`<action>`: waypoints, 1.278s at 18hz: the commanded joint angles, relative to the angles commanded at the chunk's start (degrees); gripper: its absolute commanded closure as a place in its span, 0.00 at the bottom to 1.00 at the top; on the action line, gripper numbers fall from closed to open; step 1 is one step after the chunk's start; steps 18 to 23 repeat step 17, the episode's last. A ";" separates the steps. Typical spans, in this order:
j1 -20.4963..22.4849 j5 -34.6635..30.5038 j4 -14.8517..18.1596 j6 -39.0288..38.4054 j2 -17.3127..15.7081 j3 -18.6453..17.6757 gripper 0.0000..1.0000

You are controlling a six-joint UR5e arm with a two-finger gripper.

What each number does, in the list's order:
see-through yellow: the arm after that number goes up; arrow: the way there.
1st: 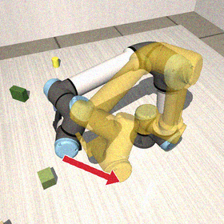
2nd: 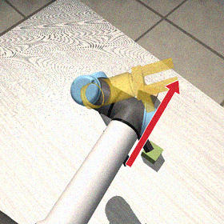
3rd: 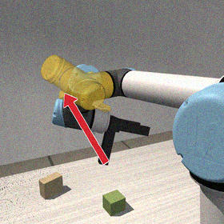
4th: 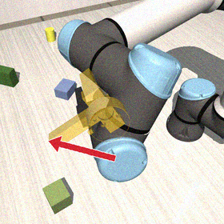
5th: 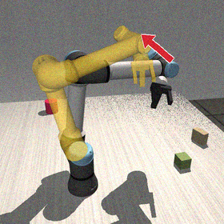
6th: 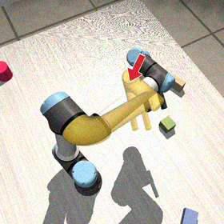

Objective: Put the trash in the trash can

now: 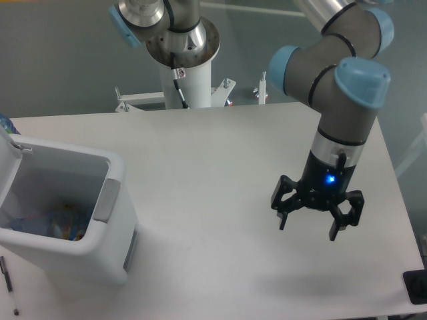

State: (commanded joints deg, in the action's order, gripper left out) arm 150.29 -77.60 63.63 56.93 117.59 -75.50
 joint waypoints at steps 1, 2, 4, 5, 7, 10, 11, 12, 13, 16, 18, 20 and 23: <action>-0.18 -0.79 -0.08 1.24 0.35 0.18 0.00; -0.18 -2.45 0.00 1.60 0.97 0.53 0.00; -1.14 -5.88 1.14 2.39 1.50 1.41 0.00; -1.67 -7.12 1.49 3.96 1.50 1.50 0.00; -1.93 -9.93 2.63 8.35 1.59 1.41 0.00; -2.73 -11.96 2.64 13.98 1.76 1.24 0.00; -2.81 -12.57 2.55 14.95 1.68 0.89 0.00; -2.81 -13.01 2.73 15.40 1.59 0.88 0.00; -2.90 -13.10 2.64 15.40 1.67 0.80 0.00; -3.34 -13.54 2.03 15.32 1.59 -0.08 0.00; -3.43 -13.55 2.03 15.32 1.67 -0.17 0.00; -3.43 -13.55 2.03 15.32 1.67 -0.17 0.00; -3.43 -13.55 2.03 15.32 1.67 -0.17 0.00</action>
